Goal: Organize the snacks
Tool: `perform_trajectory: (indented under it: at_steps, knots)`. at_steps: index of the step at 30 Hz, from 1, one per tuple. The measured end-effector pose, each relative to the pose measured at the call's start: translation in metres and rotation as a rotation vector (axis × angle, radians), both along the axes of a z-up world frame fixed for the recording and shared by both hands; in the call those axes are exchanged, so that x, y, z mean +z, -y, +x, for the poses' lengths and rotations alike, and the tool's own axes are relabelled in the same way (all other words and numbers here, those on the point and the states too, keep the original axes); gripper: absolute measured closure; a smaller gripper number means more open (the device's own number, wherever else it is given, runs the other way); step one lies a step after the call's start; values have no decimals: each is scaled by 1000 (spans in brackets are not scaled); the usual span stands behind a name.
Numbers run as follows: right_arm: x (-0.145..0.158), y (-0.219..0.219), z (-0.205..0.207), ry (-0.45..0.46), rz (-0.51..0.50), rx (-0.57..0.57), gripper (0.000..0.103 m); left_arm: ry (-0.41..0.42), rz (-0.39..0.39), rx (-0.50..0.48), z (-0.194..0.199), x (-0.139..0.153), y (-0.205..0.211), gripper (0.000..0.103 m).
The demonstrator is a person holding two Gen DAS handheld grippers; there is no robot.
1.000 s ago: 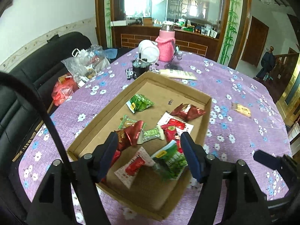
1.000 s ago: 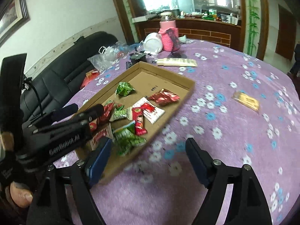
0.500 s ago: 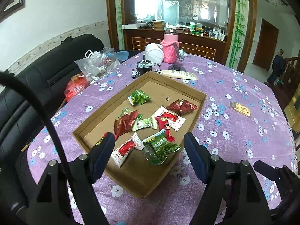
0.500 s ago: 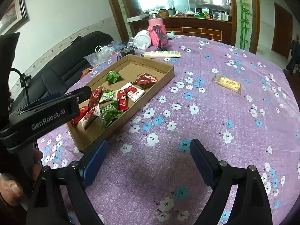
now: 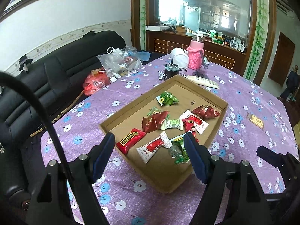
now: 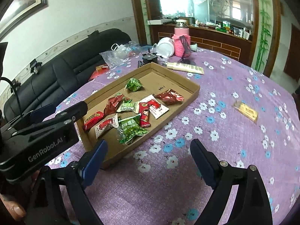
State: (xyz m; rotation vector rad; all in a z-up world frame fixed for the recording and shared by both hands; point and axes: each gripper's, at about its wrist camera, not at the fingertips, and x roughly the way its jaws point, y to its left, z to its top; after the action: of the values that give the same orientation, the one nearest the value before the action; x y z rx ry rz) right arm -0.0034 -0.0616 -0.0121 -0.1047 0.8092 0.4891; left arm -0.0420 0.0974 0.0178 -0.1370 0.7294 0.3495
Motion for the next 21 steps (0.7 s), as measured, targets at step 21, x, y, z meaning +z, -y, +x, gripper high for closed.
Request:
perform_trajectory:
  at_steps: [21]
  knots:
    - [-1, 0, 3, -9, -12, -32, 13, -9, -1, 10, -2, 1, -2, 25]
